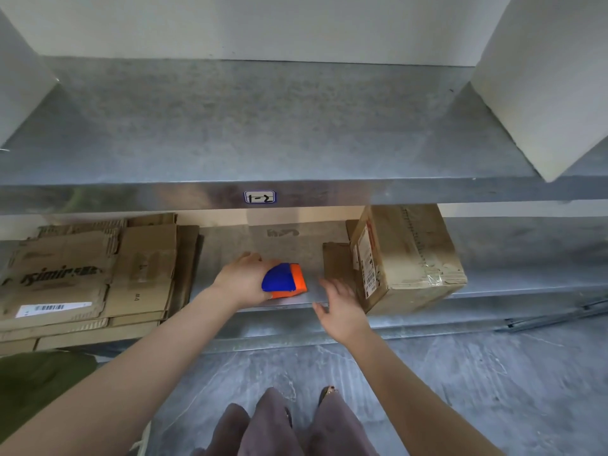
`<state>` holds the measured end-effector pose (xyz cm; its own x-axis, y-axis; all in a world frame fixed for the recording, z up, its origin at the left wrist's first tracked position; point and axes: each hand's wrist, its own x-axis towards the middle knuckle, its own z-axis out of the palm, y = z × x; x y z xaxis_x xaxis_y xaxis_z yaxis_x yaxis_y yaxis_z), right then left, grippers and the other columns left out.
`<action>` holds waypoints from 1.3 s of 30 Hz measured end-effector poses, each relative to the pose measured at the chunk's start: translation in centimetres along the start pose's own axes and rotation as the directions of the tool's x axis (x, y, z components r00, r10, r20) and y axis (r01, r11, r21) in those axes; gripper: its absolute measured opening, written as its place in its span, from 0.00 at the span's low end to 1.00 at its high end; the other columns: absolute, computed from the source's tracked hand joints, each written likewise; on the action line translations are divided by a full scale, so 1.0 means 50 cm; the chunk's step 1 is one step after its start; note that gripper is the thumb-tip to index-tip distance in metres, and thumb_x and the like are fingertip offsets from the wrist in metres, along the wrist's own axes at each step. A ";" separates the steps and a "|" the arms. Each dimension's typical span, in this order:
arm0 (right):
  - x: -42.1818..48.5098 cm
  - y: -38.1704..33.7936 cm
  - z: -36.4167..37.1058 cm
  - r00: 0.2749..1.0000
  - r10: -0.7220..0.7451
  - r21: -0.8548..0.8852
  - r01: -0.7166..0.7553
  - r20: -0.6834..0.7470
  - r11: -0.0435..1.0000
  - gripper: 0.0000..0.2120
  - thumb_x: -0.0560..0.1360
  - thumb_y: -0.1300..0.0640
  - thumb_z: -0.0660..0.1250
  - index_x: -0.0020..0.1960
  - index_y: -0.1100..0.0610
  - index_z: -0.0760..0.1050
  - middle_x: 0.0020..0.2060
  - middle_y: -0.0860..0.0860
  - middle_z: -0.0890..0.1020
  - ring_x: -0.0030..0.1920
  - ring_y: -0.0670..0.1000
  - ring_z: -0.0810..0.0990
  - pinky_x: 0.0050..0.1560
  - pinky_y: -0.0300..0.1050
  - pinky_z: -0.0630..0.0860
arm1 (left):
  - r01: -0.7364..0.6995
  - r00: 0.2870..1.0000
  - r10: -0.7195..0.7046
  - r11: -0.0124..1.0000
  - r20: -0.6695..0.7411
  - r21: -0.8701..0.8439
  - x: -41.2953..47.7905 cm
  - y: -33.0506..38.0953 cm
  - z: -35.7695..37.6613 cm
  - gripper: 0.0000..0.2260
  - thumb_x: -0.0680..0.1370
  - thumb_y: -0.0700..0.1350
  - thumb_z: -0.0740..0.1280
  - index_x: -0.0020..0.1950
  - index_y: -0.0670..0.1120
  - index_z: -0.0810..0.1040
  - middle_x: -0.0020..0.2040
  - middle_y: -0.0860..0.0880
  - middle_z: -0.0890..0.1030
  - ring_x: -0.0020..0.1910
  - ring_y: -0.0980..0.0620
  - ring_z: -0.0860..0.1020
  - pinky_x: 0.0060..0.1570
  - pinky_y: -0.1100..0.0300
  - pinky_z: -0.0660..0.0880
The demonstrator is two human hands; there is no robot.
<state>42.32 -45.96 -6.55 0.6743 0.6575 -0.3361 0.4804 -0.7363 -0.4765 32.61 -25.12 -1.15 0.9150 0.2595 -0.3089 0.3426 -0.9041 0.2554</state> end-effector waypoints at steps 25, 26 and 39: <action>-0.098 -0.110 -0.186 0.960 -0.019 0.491 0.161 -0.280 0.857 0.15 0.83 0.53 0.55 0.65 0.58 0.73 0.60 0.52 0.79 0.61 0.51 0.76 0.55 0.42 0.68 | -0.368 0.824 0.360 0.927 -0.438 0.070 -0.141 0.091 -0.251 0.23 0.67 0.50 0.70 0.62 0.53 0.77 0.54 0.53 0.82 0.51 0.49 0.79 0.52 0.56 0.75; -0.109 -0.107 -0.201 0.961 -0.009 0.533 0.160 -0.275 0.831 0.15 0.83 0.53 0.56 0.65 0.57 0.73 0.59 0.52 0.80 0.60 0.50 0.76 0.56 0.41 0.68 | -0.381 0.811 0.375 0.921 -0.449 0.081 -0.141 0.102 -0.258 0.24 0.67 0.48 0.72 0.62 0.53 0.77 0.54 0.53 0.82 0.52 0.50 0.79 0.52 0.57 0.75; -0.219 0.095 -0.356 0.848 0.129 0.419 0.117 -0.514 0.900 0.07 0.79 0.55 0.65 0.43 0.55 0.75 0.37 0.47 0.79 0.40 0.48 0.78 0.40 0.41 0.72 | -0.376 0.840 0.334 0.926 -0.427 -0.016 -0.140 0.293 -0.197 0.29 0.68 0.52 0.74 0.68 0.51 0.73 0.58 0.51 0.79 0.54 0.51 0.75 0.55 0.63 0.66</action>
<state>47.20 -59.48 9.32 0.9221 0.3804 0.0708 0.2762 -0.5189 -0.8090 33.34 -36.81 13.78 0.9743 0.0611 0.2170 -0.0234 -0.9299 0.3672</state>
